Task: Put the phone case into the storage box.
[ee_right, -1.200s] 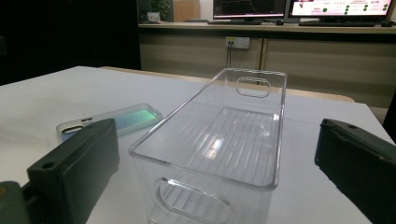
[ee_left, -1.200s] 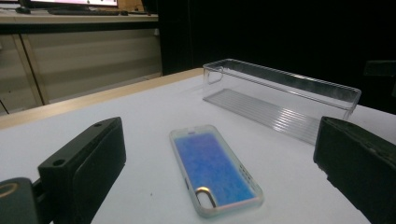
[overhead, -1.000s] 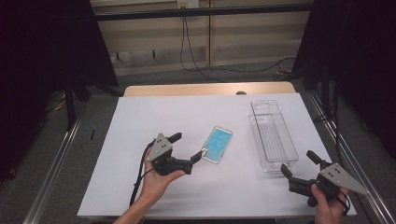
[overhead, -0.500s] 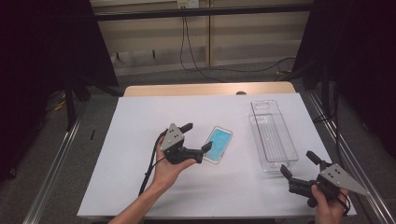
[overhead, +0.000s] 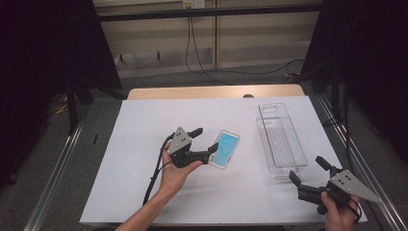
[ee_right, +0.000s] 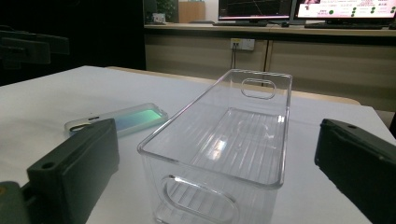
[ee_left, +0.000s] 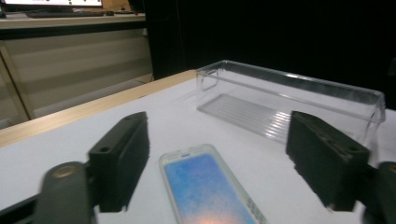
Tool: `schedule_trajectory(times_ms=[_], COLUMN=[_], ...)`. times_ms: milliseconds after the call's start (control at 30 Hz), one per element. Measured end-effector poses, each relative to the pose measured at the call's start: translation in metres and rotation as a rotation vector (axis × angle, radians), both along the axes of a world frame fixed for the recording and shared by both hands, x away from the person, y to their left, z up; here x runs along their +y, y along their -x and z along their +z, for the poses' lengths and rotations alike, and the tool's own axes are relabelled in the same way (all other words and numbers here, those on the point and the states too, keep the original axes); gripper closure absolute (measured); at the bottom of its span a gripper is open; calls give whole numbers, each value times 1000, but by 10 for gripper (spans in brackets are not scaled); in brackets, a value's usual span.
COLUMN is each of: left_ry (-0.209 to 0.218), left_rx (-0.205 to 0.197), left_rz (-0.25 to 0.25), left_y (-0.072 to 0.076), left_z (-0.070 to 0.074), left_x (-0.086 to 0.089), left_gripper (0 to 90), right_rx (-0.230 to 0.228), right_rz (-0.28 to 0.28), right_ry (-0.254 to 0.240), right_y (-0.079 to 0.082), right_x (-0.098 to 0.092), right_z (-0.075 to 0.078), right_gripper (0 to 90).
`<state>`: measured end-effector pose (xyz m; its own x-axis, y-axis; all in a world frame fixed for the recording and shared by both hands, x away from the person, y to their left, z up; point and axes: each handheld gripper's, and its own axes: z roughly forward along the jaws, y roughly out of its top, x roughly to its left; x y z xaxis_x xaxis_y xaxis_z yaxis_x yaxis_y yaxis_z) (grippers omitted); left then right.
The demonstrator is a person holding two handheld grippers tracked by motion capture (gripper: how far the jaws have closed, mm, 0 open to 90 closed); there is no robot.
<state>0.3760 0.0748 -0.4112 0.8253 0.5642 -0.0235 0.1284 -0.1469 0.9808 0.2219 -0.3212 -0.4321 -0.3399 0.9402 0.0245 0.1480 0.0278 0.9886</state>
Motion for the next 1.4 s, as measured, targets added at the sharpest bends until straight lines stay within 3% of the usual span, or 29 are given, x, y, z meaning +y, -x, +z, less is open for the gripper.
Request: schedule_trajectory(times_ms=[67, 267, 433, 633, 800, 1067, 1133, 1400], left_ry=[7, 9, -6, -38, -59, -99, -112, -163], left_rx=[-2, 46, 40, 61, 84, 145, 175, 229], left_rz=[-1, -33, -57, -103, -129, -173, -175, -191], left_y=[0, -3, -3, -3, -2, -3, -4, -7], left_z=[1, 0, 0, 1, 2, 0, -1, 3], left_x=[1, 4, 5, 3, 1, -4, -5, -7], left_gripper=[315, 460, 528, 763, 890, 900, 900, 900], right_rx=[1, 1, 0, -1, -2, -1, -2, 3], right_rz=[0, -1, 0, 2, 2, 3, 0, 4], right_ry=[0, 1, 3, 4, 2, 4, 5, 7], right_y=[0, 0, 0, 0, 0, 0, 0, -2], right_x=[0, -1, 0, 0, 0, 0, 0, 0], right_z=[0, 0, 0, 0, 0, 0, 0, 0], right_gripper=[0, 0, 0, 0, 0, 0, 0, 0])
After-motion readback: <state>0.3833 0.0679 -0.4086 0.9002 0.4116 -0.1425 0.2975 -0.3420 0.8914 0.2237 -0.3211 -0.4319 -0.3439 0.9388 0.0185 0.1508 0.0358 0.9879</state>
